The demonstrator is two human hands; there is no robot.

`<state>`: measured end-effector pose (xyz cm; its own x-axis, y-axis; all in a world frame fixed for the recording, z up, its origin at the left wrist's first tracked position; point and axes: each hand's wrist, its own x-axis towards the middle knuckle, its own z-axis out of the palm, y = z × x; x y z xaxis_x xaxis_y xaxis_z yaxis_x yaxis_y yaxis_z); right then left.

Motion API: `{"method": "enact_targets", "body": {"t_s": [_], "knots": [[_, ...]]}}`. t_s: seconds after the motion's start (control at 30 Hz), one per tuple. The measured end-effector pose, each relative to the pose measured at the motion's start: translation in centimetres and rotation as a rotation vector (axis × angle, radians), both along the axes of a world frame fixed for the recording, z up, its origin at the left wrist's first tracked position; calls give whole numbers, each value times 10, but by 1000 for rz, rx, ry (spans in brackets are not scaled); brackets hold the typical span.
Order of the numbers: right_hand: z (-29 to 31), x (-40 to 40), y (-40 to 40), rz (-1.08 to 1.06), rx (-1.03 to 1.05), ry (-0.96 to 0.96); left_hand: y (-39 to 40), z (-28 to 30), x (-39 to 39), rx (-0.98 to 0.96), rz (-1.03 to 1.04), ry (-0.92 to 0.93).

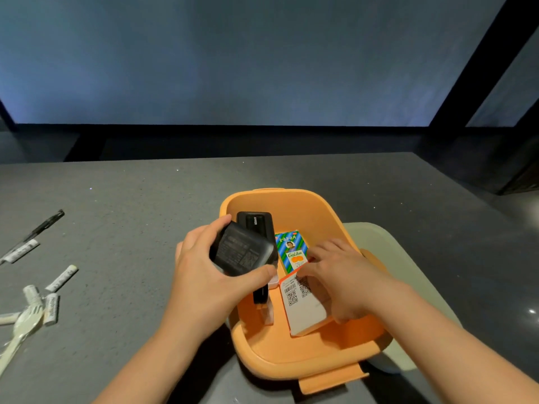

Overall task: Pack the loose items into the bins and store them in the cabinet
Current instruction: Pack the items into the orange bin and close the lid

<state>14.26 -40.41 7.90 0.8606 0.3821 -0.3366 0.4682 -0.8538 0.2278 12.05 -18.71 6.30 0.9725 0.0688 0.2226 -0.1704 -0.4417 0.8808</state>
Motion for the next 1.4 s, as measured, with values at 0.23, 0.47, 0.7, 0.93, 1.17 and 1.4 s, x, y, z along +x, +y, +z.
{"method": "enact_targets", "body": {"t_s": [0.23,0.47,0.7,0.93,1.17,1.4], "knots": [[-14,-3,2,-80,201,368,-4,0,1,-29,-40,12],[-38,5,-6,-113,329,472,-8,-3,6,-13,-49,21],[-46,6,-3,-145,333,405,-19,-5,4,3,-77,17],[-49,8,8,-43,100,325,-27,-5,3,33,-105,11],[-44,3,-6,-214,490,307,-19,-5,4,56,-114,-22],[8,-15,-6,-586,1425,35,-14,4,8,166,-216,-194]]}}
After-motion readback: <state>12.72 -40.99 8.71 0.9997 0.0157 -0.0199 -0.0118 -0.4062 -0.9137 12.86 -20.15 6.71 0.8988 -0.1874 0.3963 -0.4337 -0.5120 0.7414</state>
